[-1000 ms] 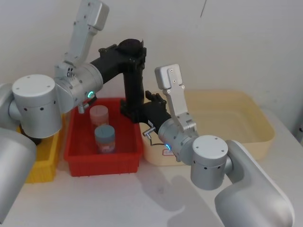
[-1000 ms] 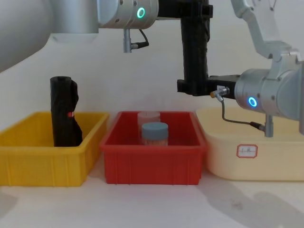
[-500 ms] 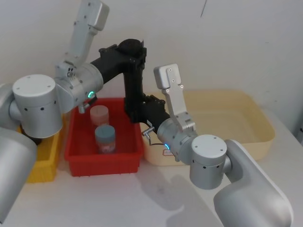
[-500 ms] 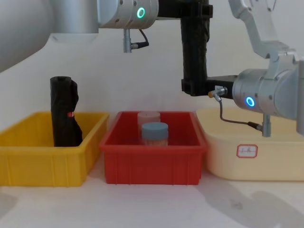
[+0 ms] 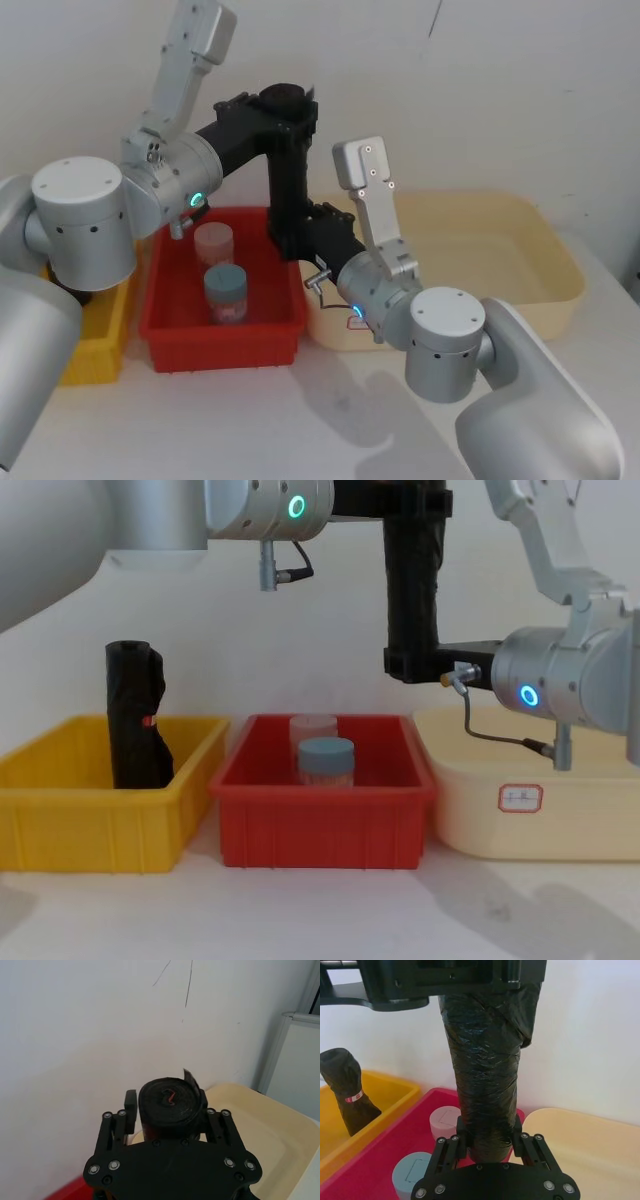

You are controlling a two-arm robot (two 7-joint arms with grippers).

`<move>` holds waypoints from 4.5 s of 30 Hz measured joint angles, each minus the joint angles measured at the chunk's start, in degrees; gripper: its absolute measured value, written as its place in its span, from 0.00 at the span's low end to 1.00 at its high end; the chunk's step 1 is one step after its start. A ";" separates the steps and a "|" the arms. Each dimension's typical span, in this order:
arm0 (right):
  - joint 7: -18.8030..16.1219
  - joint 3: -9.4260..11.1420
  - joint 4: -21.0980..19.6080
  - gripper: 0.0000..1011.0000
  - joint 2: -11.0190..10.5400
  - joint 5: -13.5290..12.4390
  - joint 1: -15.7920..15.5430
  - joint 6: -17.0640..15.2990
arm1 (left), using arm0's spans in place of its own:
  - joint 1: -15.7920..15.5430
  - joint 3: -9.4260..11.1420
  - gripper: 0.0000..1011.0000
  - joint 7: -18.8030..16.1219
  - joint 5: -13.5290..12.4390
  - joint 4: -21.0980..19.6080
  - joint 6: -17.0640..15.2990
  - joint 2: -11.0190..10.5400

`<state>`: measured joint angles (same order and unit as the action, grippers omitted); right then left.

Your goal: Pick up the garbage bag with the one hand and transfer it to the other hand.

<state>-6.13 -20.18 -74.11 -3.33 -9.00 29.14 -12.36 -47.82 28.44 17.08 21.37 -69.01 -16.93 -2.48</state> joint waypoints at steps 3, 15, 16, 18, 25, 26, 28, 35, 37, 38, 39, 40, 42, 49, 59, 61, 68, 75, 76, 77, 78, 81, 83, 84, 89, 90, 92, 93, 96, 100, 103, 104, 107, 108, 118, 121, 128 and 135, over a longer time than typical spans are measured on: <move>-0.01 0.34 -0.28 0.48 0.08 -0.15 -0.31 0.01 | 0.00 0.00 0.72 0.00 0.00 0.00 0.00 0.00; 0.81 2.37 -1.46 0.48 0.41 -0.95 -1.41 -0.66 | 0.36 -0.24 0.99 0.00 0.03 -0.65 -0.28 -0.17; 0.93 2.61 -1.52 0.48 0.41 -1.00 -1.48 -0.76 | 0.48 -0.32 0.99 0.00 0.07 -0.87 -0.46 -0.25; 1.20 3.22 -1.64 0.48 0.35 -1.16 -1.62 -1.13 | 0.98 -0.68 0.99 -0.01 0.35 -1.75 -0.92 -0.57; 1.91 5.16 -1.54 0.48 -0.49 -1.33 -1.96 -2.56 | 3.51 -2.30 0.99 0.00 2.18 -6.14 -3.32 -2.29; 1.98 5.33 -1.47 0.48 -0.60 -1.33 -2.00 -2.73 | 3.96 -2.57 0.99 0.01 2.53 -6.92 -3.73 -2.58; 2.06 5.64 -1.32 0.48 -0.80 -1.33 -2.08 -2.96 | 4.94 -3.21 0.99 0.13 3.30 -8.57 -4.66 -3.26; 2.63 7.02 -0.43 0.48 -1.58 -1.21 -2.55 -3.87 | 7.95 -5.20 0.99 0.21 5.40 -13.60 -6.95 -5.35; 2.86 7.50 -0.20 0.48 -1.85 -1.12 -2.73 -4.09 | 8.79 -5.81 0.99 0.03 5.83 -14.97 -7.39 -5.91; 2.99 7.87 -0.04 0.48 -2.09 -1.04 -2.89 -4.26 | 9.15 -6.08 0.99 -0.14 5.99 -15.54 -7.56 -6.12; 3.06 8.03 0.03 0.48 -2.21 -0.99 -2.95 -4.30 | 9.69 -6.47 0.99 -0.49 6.19 -16.39 -7.77 -6.46; 3.14 8.24 0.10 0.48 -2.37 -0.95 -3.03 -4.35 | 9.95 -6.66 0.99 -0.68 6.26 -16.77 -7.84 -6.62; 3.31 8.71 0.20 0.48 -2.78 -0.77 -3.25 -4.48 | 10.57 -7.10 0.99 -1.09 6.38 -17.66 -7.97 -7.01; 3.61 9.99 0.25 0.56 -4.20 -0.15 -3.99 -4.48 | 12.96 -9.08 0.99 -3.61 6.51 -20.87 -8.14 -8.57; 3.78 10.97 0.13 0.83 -5.30 0.37 -4.61 -4.38 | 14.67 -10.50 0.99 -5.37 6.56 -23.01 -8.04 -9.80; 3.80 11.10 0.10 0.88 -5.45 0.43 -4.68 -4.35 | 14.83 -10.64 0.99 -5.54 6.57 -23.23 -8.02 -9.91; 3.79 11.30 -0.25 0.99 -5.68 0.56 -4.93 -4.42 | 15.41 -11.11 0.99 -6.13 6.57 -23.94 -7.90 -10.33; 2.07 10.98 -2.41 0.99 -6.00 0.34 -5.88 -5.64 | 15.69 -11.35 0.99 -6.43 6.57 -24.30 -7.84 -10.53; 1.71 10.91 -2.74 0.99 -6.04 0.24 -6.02 -5.91 | 15.73 -11.38 0.99 -6.47 6.57 -24.35 -7.83 -10.57; 1.45 10.84 -3.10 0.99 -6.09 0.17 -6.18 -6.13 | 15.73 -11.38 0.99 -6.47 6.57 -24.35 -7.83 -10.57; 0.83 10.68 -3.97 0.99 -6.21 -0.01 -6.55 -6.62 | 15.75 -11.40 0.99 -6.49 6.56 -24.37 -7.83 -10.58; -0.50 10.23 -5.73 0.99 -6.44 -0.42 -7.29 -7.66 | 15.85 -11.46 0.99 -6.57 6.57 -24.49 -7.81 -10.65; -1.16 10.00 -6.59 0.99 -6.56 -0.67 -7.64 -8.22 | 15.87 -11.50 0.99 -6.61 6.56 -24.53 -7.81 -10.67; -1.79 9.72 -7.47 0.99 -6.69 -0.85 -8.00 -8.79 | 15.89 -11.51 0.99 -6.63 6.56 -24.53 -7.80 -10.68; -3.77 8.62 -10.42 0.99 -7.07 -1.51 -8.98 -10.87 | 15.94 -11.56 0.99 -6.70 6.56 -24.61 -7.78 -10.72; -4.16 8.40 -10.87 0.99 -7.11 -1.59 -9.10 -11.23 | 15.95 -11.57 0.99 -6.71 6.56 -24.62 -7.78 -10.72; -5.25 7.17 -12.76 0.99 -7.16 -1.88 -9.50 -12.68 | 15.96 -11.58 0.99 -6.72 6.56 -24.65 -7.78 -10.73; -5.25 7.17 -12.76 0.99 -7.16 -1.88 -9.50 -12.68 | 15.97 -11.59 0.99 -6.73 6.56 -24.66 -7.78 -10.74; -5.96 5.84 -14.32 0.99 -6.91 -2.01 -9.62 -14.12 | 15.99 -11.60 0.99 -6.75 6.56 -24.68 -7.77 -10.75; -6.65 3.99 -16.02 0.99 -6.24 -2.05 -9.53 -16.10 | 16.01 -11.63 0.99 -6.78 6.56 -24.71 -7.77 -10.77; -6.95 2.67 -16.84 0.99 -5.69 -2.01 -9.28 -16.96 | 16.02 -11.64 0.99 -6.79 6.56 -24.72 -7.77 -10.78; -6.98 2.37 -16.99 0.99 -5.55 -1.97 -9.21 -17.12 | 16.03 -11.65 0.99 -6.80 6.56 -24.73 -7.77 -10.79; -7.04 1.24 -17.32 0.99 -4.92 -1.63 -8.87 -17.71 | 16.04 -11.66 0.99 -6.81 6.56 -24.75 -7.77 -10.80; -7.04 0.95 -17.37 0.99 -4.75 -1.48 -8.80 -17.85 | 16.05 -11.65 0.99 -6.81 6.56 -24.75 -7.77 -10.80; -6.44 -2.47 -17.00 0.99 -2.82 0.59 -7.95 -18.30 | 16.05 -11.66 0.99 -6.81 6.56 -24.76 -7.78 -10.81; -5.99 -3.44 -16.52 0.99 -2.30 1.42 -7.72 -18.30 | 16.05 -11.65 0.99 -6.81 6.56 -24.76 -7.78 -10.80; -5.03 -5.68 -14.66 0.99 -0.84 3.23 -7.09 -18.07 | 16.05 -11.65 0.99 -6.80 6.56 -24.76 -7.78 -10.80; -3.71 -7.00 -11.54 0.99 1.04 4.84 -6.06 -17.38 | 16.05 -11.65 0.99 -6.80 6.56 -24.75 -7.78 -10.80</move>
<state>-9.84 -27.18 -85.65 -2.29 -4.16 23.07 -29.75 -31.77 16.79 10.28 27.93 -93.76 -24.71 -13.27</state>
